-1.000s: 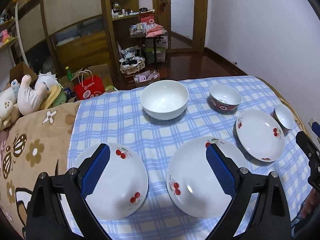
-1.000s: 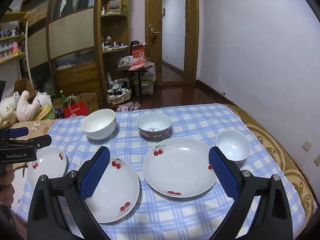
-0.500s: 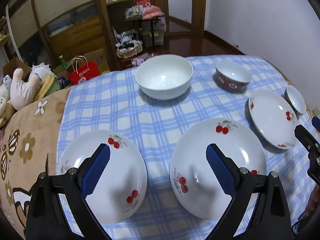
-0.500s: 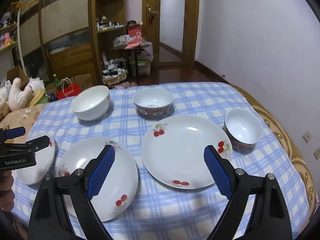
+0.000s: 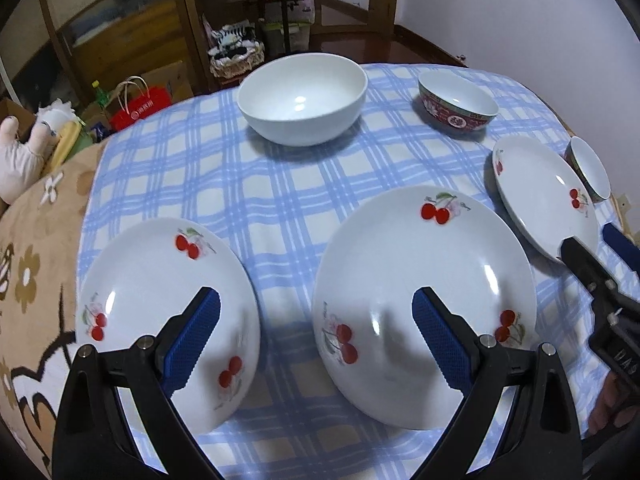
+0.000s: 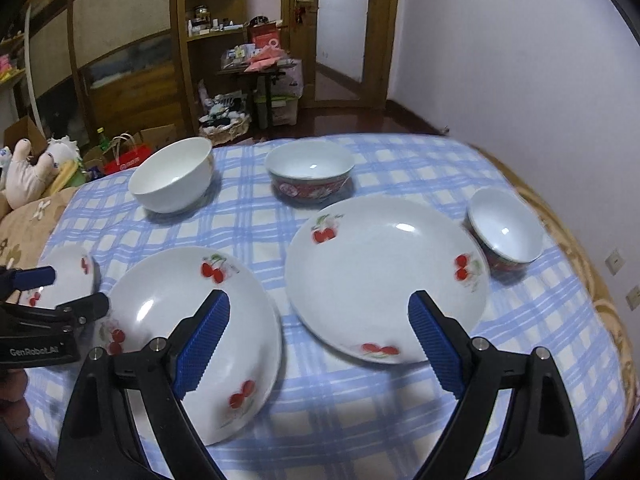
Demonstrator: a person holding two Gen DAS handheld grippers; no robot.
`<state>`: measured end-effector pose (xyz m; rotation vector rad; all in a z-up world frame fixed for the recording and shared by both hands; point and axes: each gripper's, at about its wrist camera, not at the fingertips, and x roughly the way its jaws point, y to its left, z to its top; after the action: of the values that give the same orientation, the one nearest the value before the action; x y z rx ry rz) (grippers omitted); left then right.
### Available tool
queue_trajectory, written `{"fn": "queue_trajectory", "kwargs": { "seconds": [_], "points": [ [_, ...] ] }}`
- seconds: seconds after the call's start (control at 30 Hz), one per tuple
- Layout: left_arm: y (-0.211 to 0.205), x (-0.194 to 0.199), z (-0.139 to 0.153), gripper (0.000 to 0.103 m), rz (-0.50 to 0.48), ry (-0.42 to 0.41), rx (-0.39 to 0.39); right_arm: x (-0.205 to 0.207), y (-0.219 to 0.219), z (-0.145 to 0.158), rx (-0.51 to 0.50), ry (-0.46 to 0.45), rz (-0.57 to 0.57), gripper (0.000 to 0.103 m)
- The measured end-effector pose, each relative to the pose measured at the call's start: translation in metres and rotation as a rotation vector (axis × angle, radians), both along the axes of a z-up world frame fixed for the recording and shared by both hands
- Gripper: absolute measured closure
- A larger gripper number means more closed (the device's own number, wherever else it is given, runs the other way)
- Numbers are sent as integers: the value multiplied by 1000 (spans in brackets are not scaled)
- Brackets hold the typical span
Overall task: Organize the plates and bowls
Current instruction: 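Move the left tool to one cherry plate's rim while the right tool approaches another plate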
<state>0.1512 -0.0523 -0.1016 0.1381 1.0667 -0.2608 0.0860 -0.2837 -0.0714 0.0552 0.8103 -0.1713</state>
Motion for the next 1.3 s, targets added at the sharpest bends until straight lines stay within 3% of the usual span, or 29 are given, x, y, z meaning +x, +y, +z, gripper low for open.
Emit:
{"fn": "queue_trajectory", "kwargs": {
  "seconds": [0.47, 0.77, 0.83, 0.9, 1.3],
  "points": [
    [-15, -3, -18, 8, -72, 54, 10, 7, 18, -27, -42, 81, 54, 8],
    [-16, -1, -33, 24, -94, 107, -11, 9, 14, -36, 2, 107, 55, 8],
    [-13, 3, -40, 30, -75, 142, -18, 11, 11, -39, 14, 119, 47, 17],
    [-11, 4, -45, 30, -61, 161, -18, 12, 10, -41, 9, 126, 41, 24],
    [-9, 3, -44, 35, -63, 154, -22, 7, 15, -29, 60, 95, 64, 24]
  ]
}}
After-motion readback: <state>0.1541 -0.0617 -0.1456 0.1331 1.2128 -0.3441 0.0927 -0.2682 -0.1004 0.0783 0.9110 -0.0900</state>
